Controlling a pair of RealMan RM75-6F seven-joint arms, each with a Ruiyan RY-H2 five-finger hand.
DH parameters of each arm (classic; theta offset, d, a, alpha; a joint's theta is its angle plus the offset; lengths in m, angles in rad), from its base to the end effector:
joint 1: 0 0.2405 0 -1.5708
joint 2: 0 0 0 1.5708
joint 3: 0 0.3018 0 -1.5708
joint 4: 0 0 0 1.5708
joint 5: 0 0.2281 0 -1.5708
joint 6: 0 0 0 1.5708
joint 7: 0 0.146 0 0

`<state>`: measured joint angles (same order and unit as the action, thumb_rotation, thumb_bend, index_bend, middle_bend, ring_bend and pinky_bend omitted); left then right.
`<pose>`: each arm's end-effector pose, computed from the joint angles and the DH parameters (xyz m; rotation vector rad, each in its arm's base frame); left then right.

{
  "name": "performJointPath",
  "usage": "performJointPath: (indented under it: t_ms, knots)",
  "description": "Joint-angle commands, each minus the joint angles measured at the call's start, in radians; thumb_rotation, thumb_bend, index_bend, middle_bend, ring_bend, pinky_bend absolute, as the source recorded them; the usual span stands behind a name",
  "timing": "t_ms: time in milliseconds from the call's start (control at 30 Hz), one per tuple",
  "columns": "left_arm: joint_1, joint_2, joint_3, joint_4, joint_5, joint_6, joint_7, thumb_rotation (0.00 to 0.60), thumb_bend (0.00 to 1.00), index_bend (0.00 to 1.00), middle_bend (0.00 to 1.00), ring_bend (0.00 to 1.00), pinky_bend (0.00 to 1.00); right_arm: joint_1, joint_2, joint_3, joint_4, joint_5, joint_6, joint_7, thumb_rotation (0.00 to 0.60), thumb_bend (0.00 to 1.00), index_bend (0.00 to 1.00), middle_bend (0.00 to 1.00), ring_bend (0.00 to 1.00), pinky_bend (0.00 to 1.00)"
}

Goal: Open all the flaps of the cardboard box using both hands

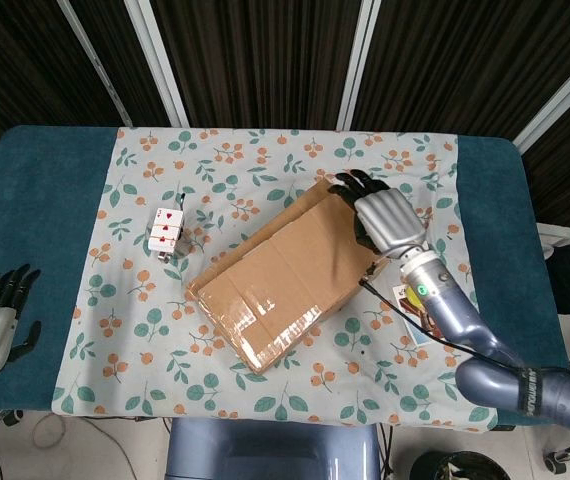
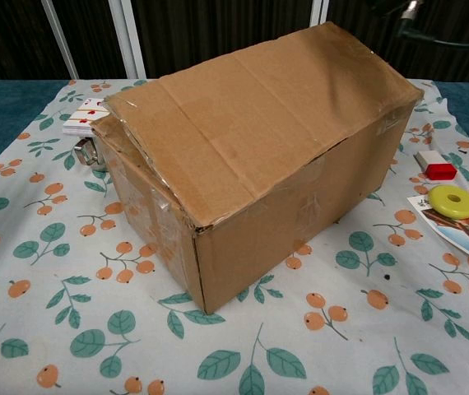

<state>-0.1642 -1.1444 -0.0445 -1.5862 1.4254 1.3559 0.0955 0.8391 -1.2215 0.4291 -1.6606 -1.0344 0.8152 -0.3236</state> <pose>-0.3643 0.2150 0.1419 -1.4722 -0.9111 -0.7771 -0.1007 -0.4431 0.1045 1.8177 -0.8060 1.0927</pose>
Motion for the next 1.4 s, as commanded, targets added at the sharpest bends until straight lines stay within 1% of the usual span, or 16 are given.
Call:
performJointPath:
  t_ms: [33,133,300,433,567,667,900,1100,1400]
  knots:
    - [-0.004,0.002,-0.002,-0.002,-0.01,-0.01,-0.004,0.6,0.46,0.0,0.0,0.0,0.0,0.074,-0.068,0.004,0.073,0.047,-0.037,-0.038,0.6,1.0,0.29,0.2,0.14,0.23]
    - [-0.007,0.002,-0.007,-0.002,-0.022,-0.018,-0.01,0.6,0.46,0.0,0.0,0.0,0.0,0.113,-0.105,-0.001,0.11,0.067,-0.046,-0.044,0.6,1.0,0.31,0.22,0.16,0.23]
    - [-0.011,0.003,-0.011,-0.003,-0.036,-0.03,-0.017,0.6,0.46,0.0,0.0,0.0,0.0,0.157,-0.149,-0.01,0.152,0.065,-0.054,-0.039,0.6,1.0,0.36,0.27,0.18,0.23]
    - [-0.014,0.003,-0.013,-0.002,-0.042,-0.036,-0.022,0.6,0.46,0.0,0.0,0.0,0.0,0.181,-0.167,-0.013,0.17,0.058,-0.064,-0.03,0.6,1.0,0.4,0.32,0.18,0.23]
    - [-0.016,0.003,-0.014,-0.003,-0.045,-0.039,-0.029,0.6,0.46,0.0,0.0,0.0,0.0,0.204,-0.179,-0.025,0.187,0.052,-0.079,-0.025,0.6,1.0,0.46,0.39,0.19,0.23]
    - [-0.017,0.004,-0.015,-0.003,-0.046,-0.041,-0.034,0.6,0.46,0.0,0.0,0.0,0.0,0.212,-0.181,-0.036,0.193,0.05,-0.081,-0.025,0.6,1.0,0.49,0.41,0.19,0.23]
    - [-0.017,0.007,-0.014,-0.006,-0.045,-0.043,-0.044,0.6,0.46,0.0,0.0,0.0,0.0,0.221,-0.161,-0.062,0.179,0.051,-0.079,-0.033,0.6,1.0,0.51,0.43,0.19,0.23]
    - [-0.018,0.007,-0.014,-0.008,-0.047,-0.044,-0.049,0.6,0.46,0.0,0.0,0.0,0.0,0.222,-0.14,-0.069,0.153,0.048,-0.058,-0.04,0.6,1.0,0.52,0.44,0.19,0.23]
    - [-0.017,0.005,-0.015,-0.009,-0.049,-0.04,-0.052,0.6,0.46,0.0,0.0,0.0,0.0,0.221,-0.049,-0.081,0.067,0.064,-0.035,-0.085,0.6,1.0,0.53,0.45,0.19,0.23]
